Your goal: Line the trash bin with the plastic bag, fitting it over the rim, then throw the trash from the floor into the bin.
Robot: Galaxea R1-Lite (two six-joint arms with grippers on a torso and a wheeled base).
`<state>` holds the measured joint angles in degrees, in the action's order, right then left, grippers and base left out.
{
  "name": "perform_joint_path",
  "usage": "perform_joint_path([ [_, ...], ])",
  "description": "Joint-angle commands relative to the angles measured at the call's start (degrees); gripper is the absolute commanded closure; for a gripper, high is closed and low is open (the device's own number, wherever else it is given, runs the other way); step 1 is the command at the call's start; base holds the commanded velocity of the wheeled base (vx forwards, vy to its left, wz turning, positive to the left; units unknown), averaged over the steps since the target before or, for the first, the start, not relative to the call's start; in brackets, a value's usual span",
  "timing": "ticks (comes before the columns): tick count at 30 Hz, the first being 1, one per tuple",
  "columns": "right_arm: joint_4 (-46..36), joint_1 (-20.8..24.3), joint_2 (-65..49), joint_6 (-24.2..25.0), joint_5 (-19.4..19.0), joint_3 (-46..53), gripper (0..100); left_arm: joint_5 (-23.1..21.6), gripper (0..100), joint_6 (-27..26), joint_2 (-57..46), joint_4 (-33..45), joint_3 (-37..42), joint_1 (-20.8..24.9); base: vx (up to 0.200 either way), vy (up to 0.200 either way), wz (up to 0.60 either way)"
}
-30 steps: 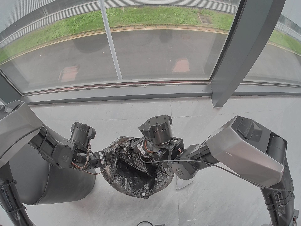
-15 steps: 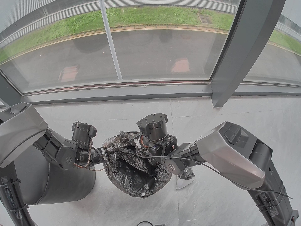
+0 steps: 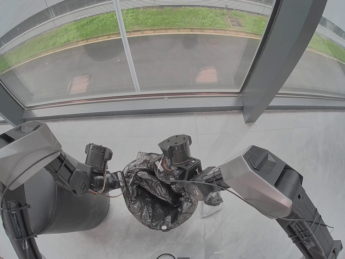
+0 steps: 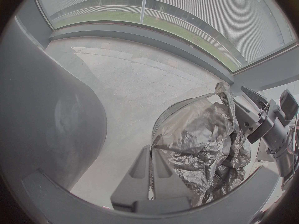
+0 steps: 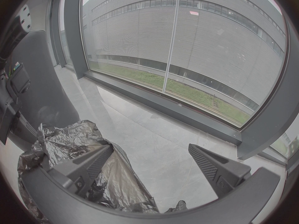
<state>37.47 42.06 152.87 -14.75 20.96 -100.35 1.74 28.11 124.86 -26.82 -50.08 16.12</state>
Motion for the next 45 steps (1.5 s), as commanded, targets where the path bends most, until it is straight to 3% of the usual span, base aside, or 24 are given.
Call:
perform_joint_path([
  [1, -0.3, -0.3, 1.6, 0.0, 0.1, -1.5, 0, 0.0, 100, -0.7, 2.2, -1.0, -0.5, -0.1, 0.0, 0.0, 0.0],
  [26, 0.0, -3.2, 0.9, 1.7, 0.1, -0.7, 0, 0.0, 100, -1.4, 3.6, -1.2, -0.3, -0.1, 0.0, 0.0, 0.0],
  [37, -0.6, -1.1, -8.8, 3.6, -0.7, 9.8, 0, -0.1, 100, -1.2, -2.4, -1.1, 3.9, 0.1, 0.0, 0.0, 0.0],
  [45, -0.3, 0.7, -18.8, 6.1, -3.0, 22.5, 0, -1.1, 100, -0.9, -9.9, -1.5, 11.5, 1.2, 0.0, 0.0, 0.0],
])
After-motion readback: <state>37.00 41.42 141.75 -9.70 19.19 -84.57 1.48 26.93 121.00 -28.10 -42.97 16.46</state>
